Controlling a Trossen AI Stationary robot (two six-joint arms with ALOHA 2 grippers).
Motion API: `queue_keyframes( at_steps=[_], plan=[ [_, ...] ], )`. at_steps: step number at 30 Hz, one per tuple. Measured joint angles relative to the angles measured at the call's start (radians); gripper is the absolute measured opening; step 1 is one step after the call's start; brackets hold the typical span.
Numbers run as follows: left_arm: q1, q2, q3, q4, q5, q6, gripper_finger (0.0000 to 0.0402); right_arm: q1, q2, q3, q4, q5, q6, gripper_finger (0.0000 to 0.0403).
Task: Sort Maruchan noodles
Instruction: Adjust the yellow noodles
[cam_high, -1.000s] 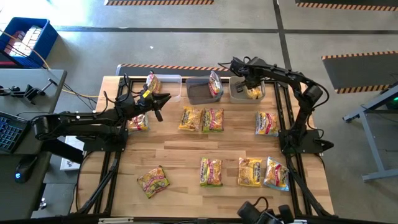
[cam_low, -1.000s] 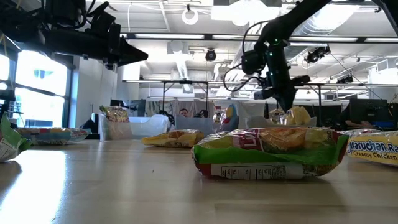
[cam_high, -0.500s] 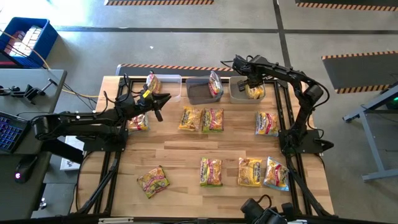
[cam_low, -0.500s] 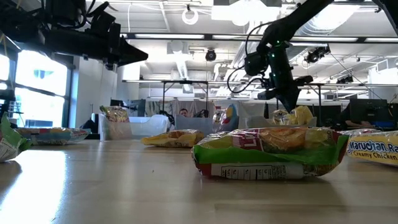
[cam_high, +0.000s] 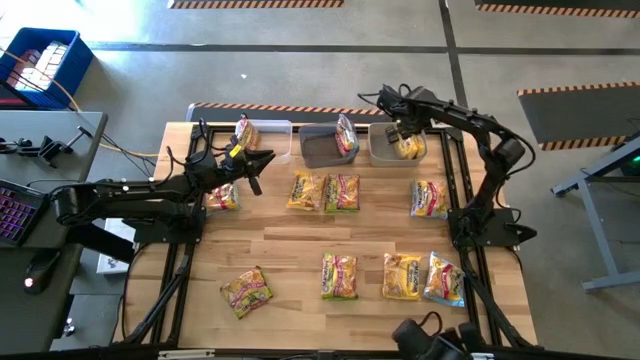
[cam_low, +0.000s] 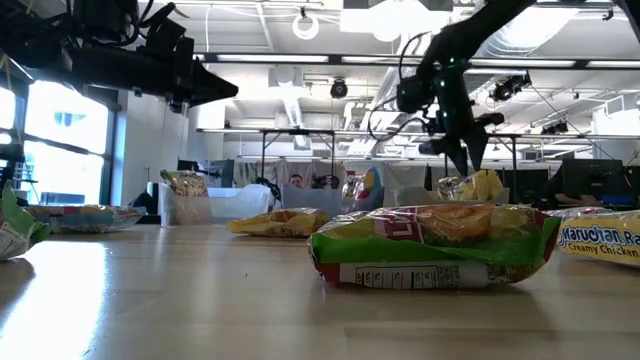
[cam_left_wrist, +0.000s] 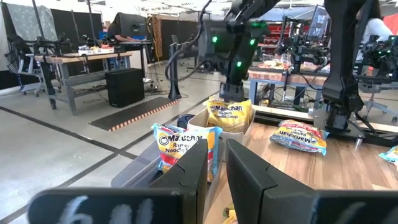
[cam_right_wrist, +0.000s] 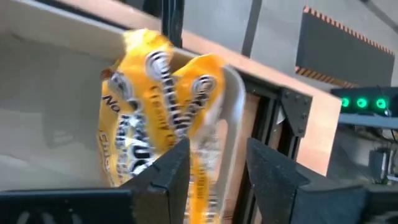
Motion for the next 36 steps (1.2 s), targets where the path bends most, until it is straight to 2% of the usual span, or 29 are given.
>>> queue_keyframes(
  at_steps=[3, 6, 10, 13, 15, 18, 23, 27, 30, 36],
  plan=[
    [0.0, 0.0, 0.0, 0.0, 0.0, 0.0, 0.0046, 0.0, -0.051, 0.0, 0.036, -0.011, -0.035, 0.0138],
    [0.0, 0.0, 0.0, 0.0, 0.0, 0.0, 0.0046, 0.014, -0.103, 0.0, 0.108, -0.094, -0.109, 0.0128],
    [0.0, 0.0, 0.0, 0.0, 0.0, 0.0, 0.0046, 0.068, -0.107, 0.0, 0.213, -0.196, -0.203, 0.0077],
    [0.0, 0.0, 0.0, 0.0, 0.0, 0.0, 0.0046, 0.118, -0.066, 0.0, 0.269, -0.21, -0.257, 0.0021],
    [0.0, 0.0, 0.0, 0.0, 0.0, 0.0, 0.0046, 0.143, -0.046, 0.0, 0.292, -0.203, -0.263, 0.0007],
    [0.0, 0.0, 0.0, -0.004, 0.0, 0.0, 0.0046, 0.162, -0.043, 0.0, 0.306, -0.222, -0.243, 0.0034],
    [0.0, 0.0, 0.0, -0.004, 0.0, 0.0, 0.0046, 0.16, -0.041, 0.0, 0.227, -0.253, -0.148, 0.0116],
    [0.0, 0.0, 0.0, -0.004, 0.0, 0.0, 0.0046, 0.152, -0.036, 0.0, 0.141, -0.157, -0.096, 0.0167],
    [0.0, 0.0, 0.0, -0.005, 0.006, 0.0, 0.0046, 0.142, -0.036, 0.0, 0.108, -0.129, -0.056, 0.018],
    [0.0, 0.0, 0.0, -0.005, 0.006, -0.003, 0.0046, 0.151, -0.025, 0.0, 0.101, -0.125, -0.031, 0.0179]
  ],
)
